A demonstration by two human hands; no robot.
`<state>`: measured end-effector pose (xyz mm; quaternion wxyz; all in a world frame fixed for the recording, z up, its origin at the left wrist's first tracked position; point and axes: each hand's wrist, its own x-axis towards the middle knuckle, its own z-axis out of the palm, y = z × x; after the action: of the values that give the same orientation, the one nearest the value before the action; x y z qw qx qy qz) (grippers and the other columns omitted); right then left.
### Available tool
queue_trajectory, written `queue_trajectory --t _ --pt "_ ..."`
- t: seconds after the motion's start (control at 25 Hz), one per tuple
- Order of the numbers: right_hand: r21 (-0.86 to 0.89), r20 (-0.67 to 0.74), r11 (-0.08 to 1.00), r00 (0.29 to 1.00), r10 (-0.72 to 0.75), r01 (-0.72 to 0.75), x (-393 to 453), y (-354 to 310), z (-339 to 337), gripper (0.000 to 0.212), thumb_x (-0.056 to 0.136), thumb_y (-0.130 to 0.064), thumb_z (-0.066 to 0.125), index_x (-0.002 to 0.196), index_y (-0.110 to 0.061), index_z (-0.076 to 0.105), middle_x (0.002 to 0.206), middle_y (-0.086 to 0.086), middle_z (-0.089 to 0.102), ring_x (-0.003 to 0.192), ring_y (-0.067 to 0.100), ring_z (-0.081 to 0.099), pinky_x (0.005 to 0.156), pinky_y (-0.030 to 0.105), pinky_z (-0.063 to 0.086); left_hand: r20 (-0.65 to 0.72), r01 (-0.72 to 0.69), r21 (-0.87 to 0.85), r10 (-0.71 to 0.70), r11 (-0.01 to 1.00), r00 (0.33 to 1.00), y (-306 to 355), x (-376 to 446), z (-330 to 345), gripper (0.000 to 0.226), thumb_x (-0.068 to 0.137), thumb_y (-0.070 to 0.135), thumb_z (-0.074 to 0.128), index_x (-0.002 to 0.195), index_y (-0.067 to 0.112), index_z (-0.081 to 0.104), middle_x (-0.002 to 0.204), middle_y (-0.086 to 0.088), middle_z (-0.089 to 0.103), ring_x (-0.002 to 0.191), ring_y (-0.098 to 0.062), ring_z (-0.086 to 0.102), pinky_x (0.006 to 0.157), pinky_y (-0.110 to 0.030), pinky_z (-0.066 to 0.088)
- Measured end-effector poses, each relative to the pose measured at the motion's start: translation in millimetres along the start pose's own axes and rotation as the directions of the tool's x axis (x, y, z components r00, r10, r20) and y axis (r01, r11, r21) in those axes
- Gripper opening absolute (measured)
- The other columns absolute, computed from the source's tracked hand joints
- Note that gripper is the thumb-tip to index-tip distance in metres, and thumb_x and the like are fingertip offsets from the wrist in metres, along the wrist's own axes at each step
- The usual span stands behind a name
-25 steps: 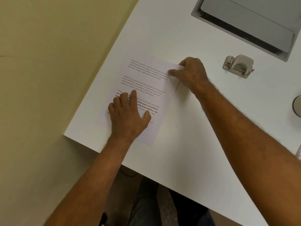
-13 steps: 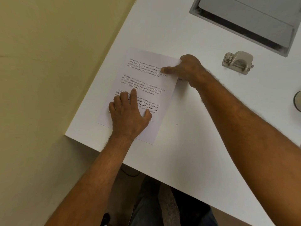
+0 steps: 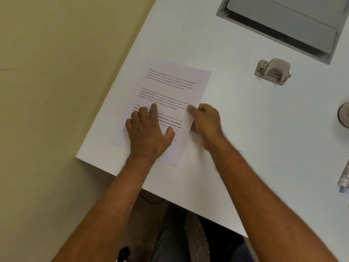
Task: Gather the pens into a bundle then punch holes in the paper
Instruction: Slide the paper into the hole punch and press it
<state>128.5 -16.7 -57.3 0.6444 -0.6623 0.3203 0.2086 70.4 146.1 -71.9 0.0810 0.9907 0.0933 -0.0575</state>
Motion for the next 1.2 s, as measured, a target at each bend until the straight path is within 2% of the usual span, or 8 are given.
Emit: queue_trajectory --t 0.28,0.6,0.68,0.8,0.88,0.96,1.08,1.2 --pt "-0.141 0.006 0.987 0.997 -0.079 0.079 -9.4 4.8 4.4 0.012 0.099 -0.017 0.064 0.103 -0.011 0.074 0.101 0.006 0.080 0.095 0.030 0.077 0.087 0.052 0.063 -0.003 0.018 -0.055 -0.018 0.998 1.000 -2.7 -0.1 -4.1 0.082 0.085 0.061 0.062 0.151 0.017 0.041 0.140 -0.012 0.049 0.124 -0.031 0.047 0.101 -0.046 0.043" --pt "0.202 -0.064 0.979 0.997 0.044 -0.030 -14.0 16.0 -26.5 0.011 0.100 -0.012 0.065 0.106 -0.011 0.075 0.103 0.001 0.081 0.093 0.020 0.078 0.073 0.030 0.065 -0.149 0.209 -0.342 -0.272 0.916 0.951 2.0 -15.7 -20.8 0.081 0.089 0.055 0.065 0.154 0.017 0.034 0.156 -0.012 0.039 0.140 -0.030 0.039 0.118 -0.046 0.033" --pt "0.281 -0.102 0.959 0.992 0.070 -0.039 -16.4 18.6 -37.8 0.009 0.100 -0.012 0.066 0.101 -0.011 0.075 0.103 0.003 0.081 0.089 0.018 0.078 0.069 0.026 0.062 -0.133 0.280 -0.541 -0.410 0.793 0.902 11.7 -20.3 -24.0 0.096 0.086 0.047 0.076 0.160 0.017 0.021 0.163 -0.011 0.026 0.146 -0.028 0.031 0.120 -0.044 0.029" --pt "0.372 -0.165 0.928 0.983 0.086 -0.019 -20.5 21.1 -52.9 0.010 0.099 -0.011 0.068 0.091 -0.014 0.073 0.100 0.004 0.080 0.087 0.018 0.075 0.072 0.028 0.063 0.007 0.297 -0.863 -0.580 0.408 0.815 28.3 -23.4 -26.7 0.109 0.082 0.028 0.086 0.159 0.027 0.009 0.158 -0.005 0.026 0.129 -0.014 0.050 0.102 -0.035 0.051" --pt "0.421 -0.197 0.907 0.977 0.086 0.005 -22.9 23.0 -61.1 0.012 0.099 -0.011 0.067 0.091 -0.015 0.074 0.096 0.000 0.080 0.085 0.016 0.075 0.074 0.031 0.065 0.250 0.348 -0.934 -0.541 0.084 0.803 37.9 -24.2 -26.0 0.101 0.086 0.021 0.083 0.156 0.034 0.012 0.146 -0.002 0.048 0.106 -0.007 0.069 0.083 -0.026 0.062" --pt "0.468 -0.221 0.883 0.972 0.084 0.030 -25.5 25.0 -66.8 0.012 0.100 -0.010 0.065 0.099 -0.016 0.076 0.101 -0.001 0.081 0.088 0.014 0.076 0.077 0.033 0.065 0.467 0.427 -0.884 -0.390 -0.190 0.794 44.0 -25.1 -18.8 0.073 0.092 0.017 0.077 0.150 0.028 0.033 0.127 -0.001 0.070 0.104 -0.010 0.074 0.085 -0.033 0.064" --pt "0.525 -0.250 0.850 0.963 0.099 0.049 -29.6 27.5 -72.8 0.014 0.101 -0.010 0.064 0.105 -0.017 0.075 0.102 -0.002 0.081 0.091 0.014 0.076 0.080 0.035 0.065 0.568 0.513 -0.812 -0.176 -0.278 0.804 53.9 -25.4 -10.0 0.030 0.100 0.013 0.066 0.127 0.023 0.066 0.118 0.002 0.078 0.108 -0.016 0.074 0.086 -0.038 0.063" --pt "0.571 -0.255 0.820 0.958 0.133 0.038 -36.4 33.0 -78.4 0.010 0.101 -0.012 0.065 0.103 -0.015 0.074 0.098 -0.001 0.080 0.093 0.018 0.076 0.080 0.036 0.065 0.573 0.536 -0.811 -0.138 -0.233 0.808 64.0 -24.5 -7.8 0.022 0.103 0.011 0.061 0.117 0.025 0.071 0.114 0.005 0.079 0.102 -0.012 0.076 0.084 -0.034 0.063"
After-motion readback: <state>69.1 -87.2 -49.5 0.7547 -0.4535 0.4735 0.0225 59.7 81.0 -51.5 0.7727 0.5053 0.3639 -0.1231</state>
